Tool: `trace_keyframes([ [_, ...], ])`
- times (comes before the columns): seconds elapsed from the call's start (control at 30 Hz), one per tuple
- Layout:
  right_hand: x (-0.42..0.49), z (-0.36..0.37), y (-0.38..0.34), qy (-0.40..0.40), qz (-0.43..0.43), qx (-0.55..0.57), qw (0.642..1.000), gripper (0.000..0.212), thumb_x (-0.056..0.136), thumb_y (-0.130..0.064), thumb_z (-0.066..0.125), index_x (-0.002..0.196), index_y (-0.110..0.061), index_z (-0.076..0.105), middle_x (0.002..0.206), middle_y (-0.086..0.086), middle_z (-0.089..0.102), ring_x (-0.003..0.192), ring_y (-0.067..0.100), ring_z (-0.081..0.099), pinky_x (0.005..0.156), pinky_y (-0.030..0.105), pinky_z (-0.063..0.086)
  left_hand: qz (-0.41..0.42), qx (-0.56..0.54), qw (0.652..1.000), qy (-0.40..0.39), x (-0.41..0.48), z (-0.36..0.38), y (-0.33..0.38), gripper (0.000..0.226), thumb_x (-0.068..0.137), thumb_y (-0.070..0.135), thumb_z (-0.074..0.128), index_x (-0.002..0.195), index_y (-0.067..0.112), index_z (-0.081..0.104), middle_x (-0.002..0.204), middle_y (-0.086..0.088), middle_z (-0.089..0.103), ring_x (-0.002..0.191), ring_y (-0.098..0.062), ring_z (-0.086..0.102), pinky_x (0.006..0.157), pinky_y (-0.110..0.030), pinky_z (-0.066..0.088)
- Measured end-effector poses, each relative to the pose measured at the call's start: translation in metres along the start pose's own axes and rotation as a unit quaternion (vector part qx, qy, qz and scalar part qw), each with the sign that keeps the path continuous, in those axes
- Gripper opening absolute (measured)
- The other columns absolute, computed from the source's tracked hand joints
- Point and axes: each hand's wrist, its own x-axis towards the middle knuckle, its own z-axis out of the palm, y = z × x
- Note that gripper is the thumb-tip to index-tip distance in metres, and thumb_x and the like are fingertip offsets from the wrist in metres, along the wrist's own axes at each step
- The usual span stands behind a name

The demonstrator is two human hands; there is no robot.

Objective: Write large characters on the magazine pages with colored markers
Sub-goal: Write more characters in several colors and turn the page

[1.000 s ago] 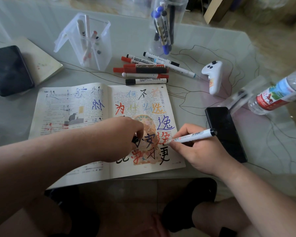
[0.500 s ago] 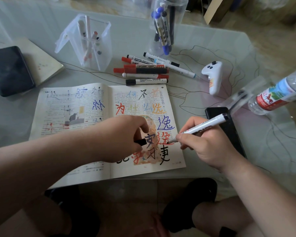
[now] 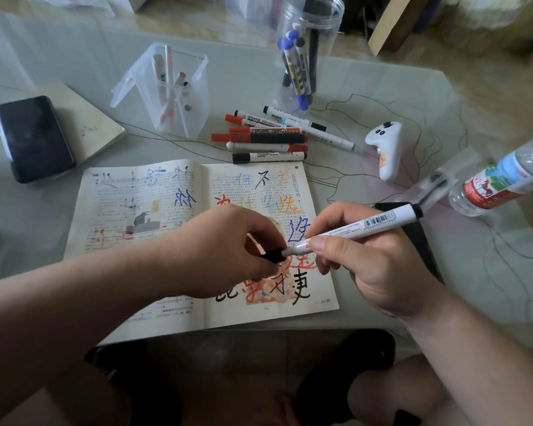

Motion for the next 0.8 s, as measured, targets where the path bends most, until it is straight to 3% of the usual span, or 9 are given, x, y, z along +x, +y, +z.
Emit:
trace_keyframes([
  [0.23, 0.004, 0.004, -0.006, 0.005, -0.014, 0.009, 1.0, 0.009, 0.079, -0.017, 0.069, 0.08, -0.008, 0.069, 0.058, 0.011, 0.059, 0.057, 0.024, 0.055, 0.058, 0.022, 0.044, 0.0, -0.03, 0.999, -0.011, -0.009, -0.009, 0.002, 0.016, 0.084, 0.024, 0.08, 0.086, 0.037, 0.073, 0.073, 0.025, 0.072, 0.068, 0.004, 0.069, 0.057, -0.006, 0.048],
  [0.33, 0.003, 0.005, -0.011, -0.035, -0.009, -0.033, 0.999, 0.003, 0.083, -0.009, 0.067, 0.082, -0.007, 0.068, 0.062, 0.008, 0.062, 0.06, 0.021, 0.057, 0.058, 0.025, 0.046, 0.007, -0.024, 1.0, -0.018, -0.013, -0.012, 0.001, 0.013, 0.085, 0.028, 0.079, 0.091, 0.038, 0.074, 0.075, 0.019, 0.074, 0.072, -0.001, 0.072, 0.074, -0.023, 0.059],
  [0.4, 0.003, 0.007, -0.014, -0.06, -0.007, -0.039, 0.997, 0.005, 0.083, -0.011, 0.069, 0.084, -0.007, 0.067, 0.066, 0.008, 0.064, 0.062, 0.023, 0.057, 0.058, 0.031, 0.046, 0.013, -0.026, 0.999, -0.03, -0.015, -0.012, 0.001, 0.012, 0.086, 0.03, 0.077, 0.095, 0.037, 0.075, 0.075, 0.017, 0.075, 0.072, -0.005, 0.072, 0.077, -0.037, 0.062],
  [0.5, 0.007, 0.008, -0.018, -0.052, -0.02, -0.034, 0.998, 0.011, 0.081, -0.017, 0.076, 0.083, -0.009, 0.068, 0.067, 0.012, 0.066, 0.061, 0.025, 0.06, 0.057, 0.035, 0.049, 0.032, -0.064, 0.997, -0.019, -0.019, -0.015, -0.002, 0.01, 0.088, 0.032, 0.074, 0.098, 0.035, 0.077, 0.074, 0.013, 0.074, 0.069, -0.003, 0.07, 0.076, -0.034, 0.061],
  [0.6, 0.013, 0.007, -0.021, -0.049, -0.022, -0.005, 0.999, 0.025, 0.079, -0.026, 0.084, 0.087, -0.006, 0.071, 0.065, 0.008, 0.067, 0.055, 0.025, 0.055, 0.052, 0.03, 0.046, 0.043, -0.122, 0.992, 0.003, -0.021, -0.02, -0.006, 0.013, 0.089, 0.037, 0.071, 0.095, 0.028, 0.077, 0.068, 0.006, 0.069, 0.059, -0.005, 0.057, 0.059, -0.026, 0.051],
  [0.7, 0.017, 0.011, -0.019, -0.05, 0.014, 0.063, 0.997, 0.025, 0.071, -0.031, 0.087, 0.088, -0.015, 0.076, 0.065, 0.008, 0.067, 0.052, 0.016, 0.053, 0.048, 0.023, 0.041, 0.053, -0.322, 0.944, -0.043, -0.022, -0.017, -0.008, 0.023, 0.087, 0.034, 0.064, 0.083, 0.013, 0.072, 0.059, -0.002, 0.045, 0.051, -0.01, 0.038, 0.051, -0.021, 0.037],
  [0.8, 0.019, 0.017, -0.02, -0.047, 0.039, 0.084, 0.995, 0.02, 0.07, -0.023, 0.084, 0.089, -0.02, 0.078, 0.065, 0.003, 0.066, 0.051, 0.01, 0.051, 0.047, 0.018, 0.04, 0.032, -0.464, 0.883, -0.068, -0.018, -0.012, -0.01, 0.027, 0.092, 0.029, 0.056, 0.076, 0.008, 0.061, 0.059, 0.002, 0.036, 0.051, -0.01, 0.027, 0.049, -0.022, 0.03],
])
